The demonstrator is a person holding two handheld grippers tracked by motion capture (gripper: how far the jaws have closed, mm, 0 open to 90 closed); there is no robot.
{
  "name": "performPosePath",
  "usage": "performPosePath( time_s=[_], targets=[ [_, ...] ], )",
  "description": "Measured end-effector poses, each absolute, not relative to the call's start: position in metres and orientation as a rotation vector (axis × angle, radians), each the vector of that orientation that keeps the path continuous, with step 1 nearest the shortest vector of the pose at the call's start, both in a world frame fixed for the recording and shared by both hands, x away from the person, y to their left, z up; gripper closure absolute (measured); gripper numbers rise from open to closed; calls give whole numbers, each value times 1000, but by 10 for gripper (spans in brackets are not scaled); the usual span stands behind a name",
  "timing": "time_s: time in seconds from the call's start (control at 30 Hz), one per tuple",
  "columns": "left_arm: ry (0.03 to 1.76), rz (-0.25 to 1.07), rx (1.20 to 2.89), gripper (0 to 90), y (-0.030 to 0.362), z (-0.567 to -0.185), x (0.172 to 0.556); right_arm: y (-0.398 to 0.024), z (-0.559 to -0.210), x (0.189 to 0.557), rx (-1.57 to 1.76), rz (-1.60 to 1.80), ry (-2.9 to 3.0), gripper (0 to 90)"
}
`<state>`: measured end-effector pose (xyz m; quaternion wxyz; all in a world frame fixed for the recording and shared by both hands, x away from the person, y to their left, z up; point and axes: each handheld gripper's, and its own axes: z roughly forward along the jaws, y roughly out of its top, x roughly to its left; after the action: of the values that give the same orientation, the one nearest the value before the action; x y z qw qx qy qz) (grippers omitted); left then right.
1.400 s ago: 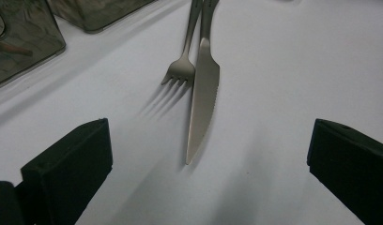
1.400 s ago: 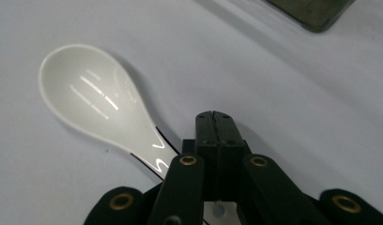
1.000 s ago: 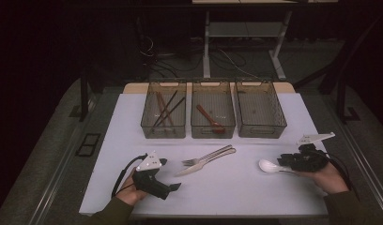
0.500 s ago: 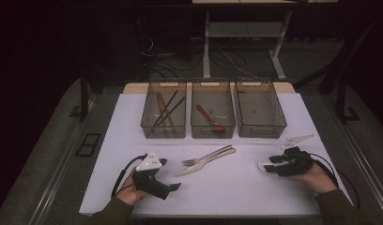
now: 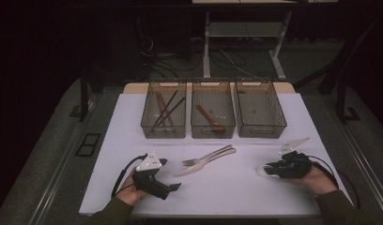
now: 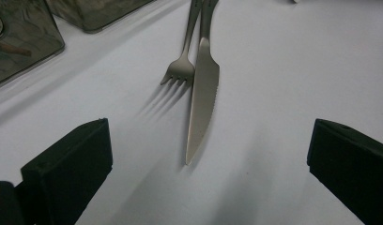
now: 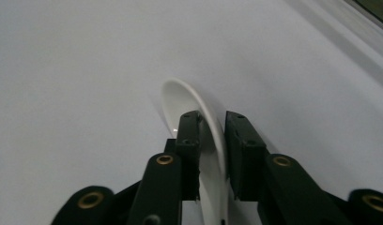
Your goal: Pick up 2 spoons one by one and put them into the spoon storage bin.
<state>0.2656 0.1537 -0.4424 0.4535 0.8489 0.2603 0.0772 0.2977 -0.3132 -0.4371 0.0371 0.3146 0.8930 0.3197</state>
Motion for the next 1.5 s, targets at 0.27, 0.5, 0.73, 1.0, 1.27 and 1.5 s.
performPosePath(
  time_s=[0.27,0.5,0.73,1.0,1.27,1.5],
  targets=[
    [643,193,2095,0,154,-442,266,-312,-435,297,954,984,2754,816],
    [659,201,2081,0,158,-441,267,-311,-431,301,953,976,2733,818],
    [656,200,2087,0,157,-442,267,-307,-424,306,947,995,2703,821],
    [652,198,2091,0,156,-443,267,-298,-414,315,935,1028,2670,821],
    [647,198,2096,0,156,-443,267,-289,-403,324,923,1072,2636,821],
    [647,197,2095,0,156,-443,267,-280,-395,335,912,1107,2610,822]
  ],
)
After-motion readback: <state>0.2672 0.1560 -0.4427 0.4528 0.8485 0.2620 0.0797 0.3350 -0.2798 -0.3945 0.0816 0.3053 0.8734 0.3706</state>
